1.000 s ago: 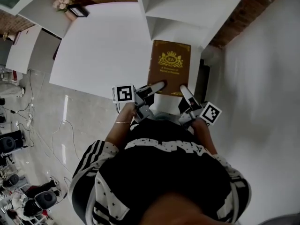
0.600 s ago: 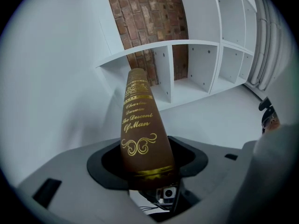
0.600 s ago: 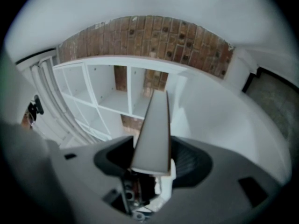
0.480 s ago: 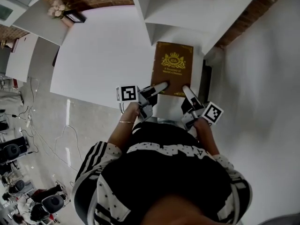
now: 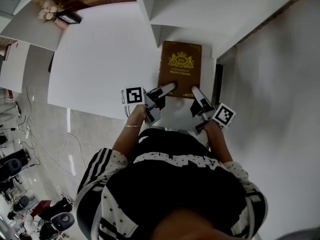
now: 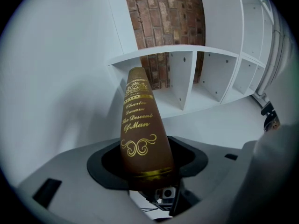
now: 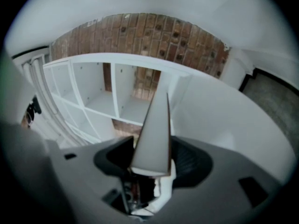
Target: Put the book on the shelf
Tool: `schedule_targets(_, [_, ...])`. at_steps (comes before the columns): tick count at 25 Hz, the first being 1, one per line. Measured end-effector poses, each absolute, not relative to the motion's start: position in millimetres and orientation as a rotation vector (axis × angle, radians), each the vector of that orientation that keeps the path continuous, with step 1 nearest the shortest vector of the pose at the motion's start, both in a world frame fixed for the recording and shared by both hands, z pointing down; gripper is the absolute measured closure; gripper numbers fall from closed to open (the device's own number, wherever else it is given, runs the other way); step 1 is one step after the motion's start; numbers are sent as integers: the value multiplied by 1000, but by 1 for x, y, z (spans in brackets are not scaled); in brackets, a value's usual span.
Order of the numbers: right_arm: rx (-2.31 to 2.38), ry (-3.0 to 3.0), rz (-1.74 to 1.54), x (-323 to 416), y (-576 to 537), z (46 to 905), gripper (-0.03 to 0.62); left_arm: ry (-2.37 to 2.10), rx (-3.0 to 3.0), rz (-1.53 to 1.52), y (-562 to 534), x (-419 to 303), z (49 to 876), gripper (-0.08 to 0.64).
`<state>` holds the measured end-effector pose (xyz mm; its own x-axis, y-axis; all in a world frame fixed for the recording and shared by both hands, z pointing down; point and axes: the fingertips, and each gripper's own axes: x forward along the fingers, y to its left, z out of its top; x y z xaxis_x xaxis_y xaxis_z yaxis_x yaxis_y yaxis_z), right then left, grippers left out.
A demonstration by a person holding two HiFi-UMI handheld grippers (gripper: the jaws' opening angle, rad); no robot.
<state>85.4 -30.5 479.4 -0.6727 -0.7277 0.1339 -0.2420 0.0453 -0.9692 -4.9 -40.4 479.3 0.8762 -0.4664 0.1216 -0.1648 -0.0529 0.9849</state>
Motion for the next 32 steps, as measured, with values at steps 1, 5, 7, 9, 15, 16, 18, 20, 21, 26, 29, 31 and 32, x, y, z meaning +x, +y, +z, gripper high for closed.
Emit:
schedule_targets(1, [-984, 1931, -1669, 84, -30, 480, 328, -496, 1623, -261, -40, -6, 480, 285])
schedule_targets(5, [-1013, 1917, -1679, 83, -29, 480, 328, -493, 1601, -259, -39, -8, 481, 285])
schedule_targets(7, [-1028, 1904, -1689, 84, -28, 483, 328, -490, 1586, -264, -40, -6, 482, 287])
schedule_targets(9, [-1047, 1892, -1702, 86, -27, 485, 328, -489, 1574, -265, -40, -5, 483, 287])
schedule_targets(15, [-1081, 1956, -1661, 86, -30, 488, 328, -505, 1548, -264, -39, -5, 491, 287])
schedule_targets(16, [-1082, 1986, -1641, 85, -31, 486, 328, -514, 1544, -260, -39, -6, 492, 287])
schedule_targets(18, [-1074, 2047, -1594, 82, -34, 478, 328, -524, 1541, -253, -38, -6, 493, 290])
schedule_targets(20, [-1069, 2094, -1563, 79, -35, 473, 327, -532, 1544, -243, -38, -6, 494, 291])
schedule_targets(21, [-1074, 2114, -1555, 79, -35, 473, 327, -533, 1543, -245, -38, -5, 495, 291])
schedule_targets(26, [-1114, 2203, -1525, 84, -28, 480, 324, -551, 1566, -213, -41, -6, 501, 296])
schedule_targets(29, [-1125, 2285, -1480, 89, -24, 480, 324, -554, 1572, -189, -46, -6, 505, 298])
schedule_targets(31, [-1132, 2360, -1451, 87, -20, 476, 324, -548, 1567, -197, -50, -6, 502, 298])
schedule_targets(32, [-1127, 2399, -1430, 85, -17, 474, 324, -543, 1563, -202, -51, -6, 500, 298])
